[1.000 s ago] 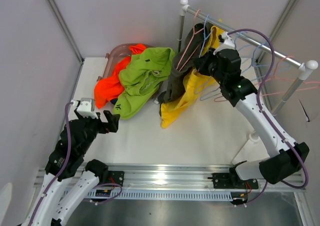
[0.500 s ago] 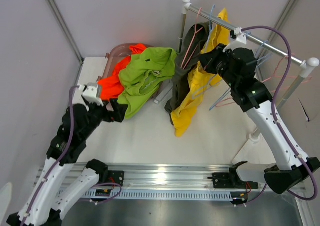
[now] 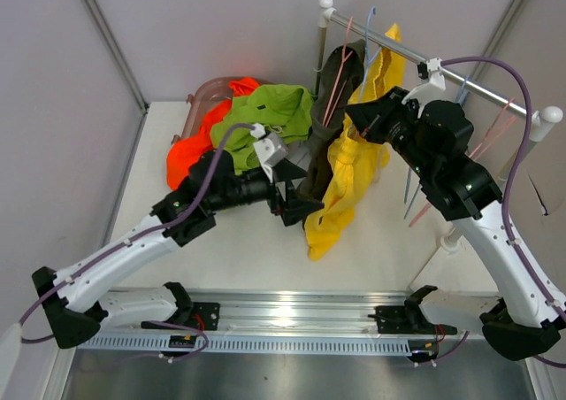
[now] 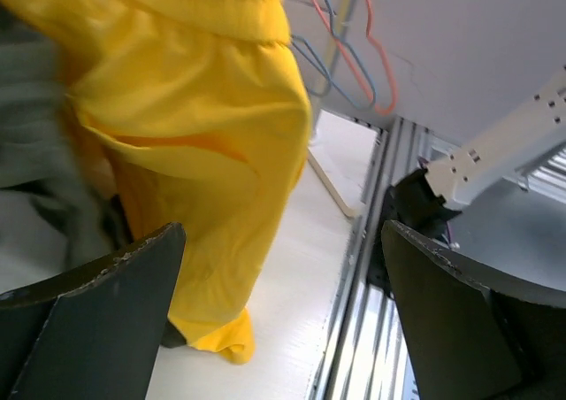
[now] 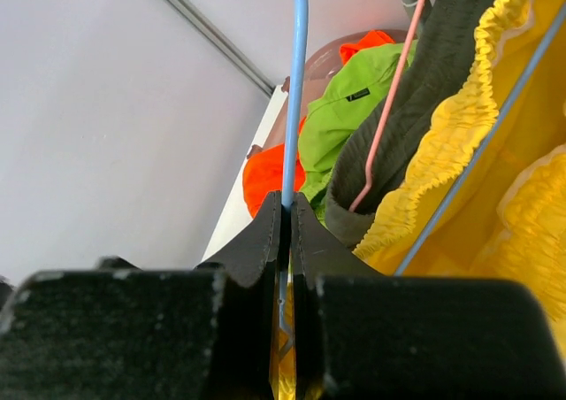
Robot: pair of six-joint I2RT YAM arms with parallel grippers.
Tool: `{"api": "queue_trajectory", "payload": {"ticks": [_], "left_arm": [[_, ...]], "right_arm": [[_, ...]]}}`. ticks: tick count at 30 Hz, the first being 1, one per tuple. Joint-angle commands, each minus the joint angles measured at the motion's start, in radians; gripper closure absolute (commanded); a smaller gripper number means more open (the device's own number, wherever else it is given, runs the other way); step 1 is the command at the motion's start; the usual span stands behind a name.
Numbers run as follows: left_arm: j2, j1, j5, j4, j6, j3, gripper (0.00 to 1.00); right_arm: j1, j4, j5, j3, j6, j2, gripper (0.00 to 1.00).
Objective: Remove the shorts from the hanger
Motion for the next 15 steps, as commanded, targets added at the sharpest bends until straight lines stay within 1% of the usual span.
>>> {"api": "queue_trajectory", "payload": {"ticks": [1, 2, 5, 13, 15], "left_arm": [[0.026, -0.066, 0.026, 0.135, 0.02, -0.021, 0.01], [0.031, -0.09, 0.018, 0.17, 0.02, -0.026, 0.01], [0.054, -0.122, 0.0, 0.196, 0.02, -0.03, 0.01], [0.152, -0.147, 0.004, 0.257, 0.024, -0.009, 0.01], [0.196, -0.147, 0.001, 0.262, 0.035, 0.002, 0.11]], "right_arm": [[0.024, 0.114, 0.043, 0.077, -0.009, -0.046, 1.0], [0.029, 0.111, 0.046, 0.082, -0.011, -0.048, 1.0], [0.029, 0.102, 0.055, 0.084, -0.011, -0.052, 1.0], [0.032, 0.106, 0.076, 0.044, 0.003, -0.078, 1.0], [0.032, 0.111, 0.087, 0.022, 0.009, -0.097, 1.0]]}}
